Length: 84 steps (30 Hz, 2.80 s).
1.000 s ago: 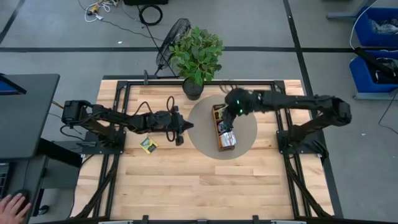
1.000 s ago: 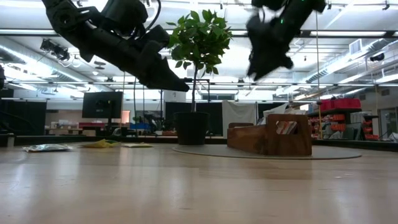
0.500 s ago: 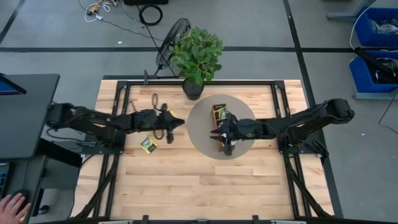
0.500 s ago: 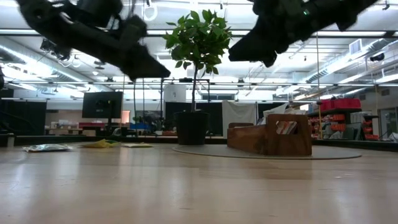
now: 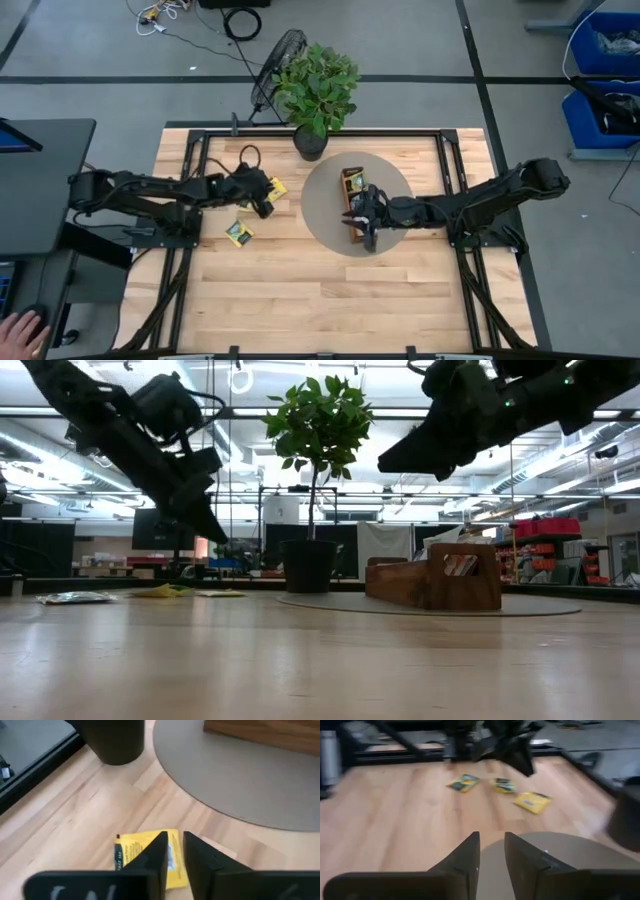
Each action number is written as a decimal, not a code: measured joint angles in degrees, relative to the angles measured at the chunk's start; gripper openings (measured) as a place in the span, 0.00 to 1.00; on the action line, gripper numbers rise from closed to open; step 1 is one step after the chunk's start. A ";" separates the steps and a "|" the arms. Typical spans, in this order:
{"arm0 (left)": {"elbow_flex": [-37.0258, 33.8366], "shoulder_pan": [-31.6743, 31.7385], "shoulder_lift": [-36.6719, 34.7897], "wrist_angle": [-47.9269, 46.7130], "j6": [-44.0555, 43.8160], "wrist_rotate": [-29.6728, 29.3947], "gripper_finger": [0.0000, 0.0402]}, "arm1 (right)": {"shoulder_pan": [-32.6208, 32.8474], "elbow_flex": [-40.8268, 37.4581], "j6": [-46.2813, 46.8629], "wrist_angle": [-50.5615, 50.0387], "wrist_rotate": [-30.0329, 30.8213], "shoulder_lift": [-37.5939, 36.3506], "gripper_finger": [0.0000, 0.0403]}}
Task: Pick & Place Tea
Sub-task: Put the yellow tea bag into the top section of the wooden organizer
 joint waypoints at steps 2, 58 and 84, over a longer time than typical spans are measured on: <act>0.61 0.51 2.28 1.13 1.17 1.27 0.21 | -0.52 0.00 0.38 -0.05 2.31 0.00 0.24; 2.30 -18.25 16.60 17.87 18.66 -5.07 0.03 | -9.10 4.87 19.44 -5.22 -18.25 0.07 0.24; 8.46 -25.71 17.62 33.31 43.77 -12.05 0.03 | -21.55 24.30 26.18 -28.75 -35.71 5.35 0.57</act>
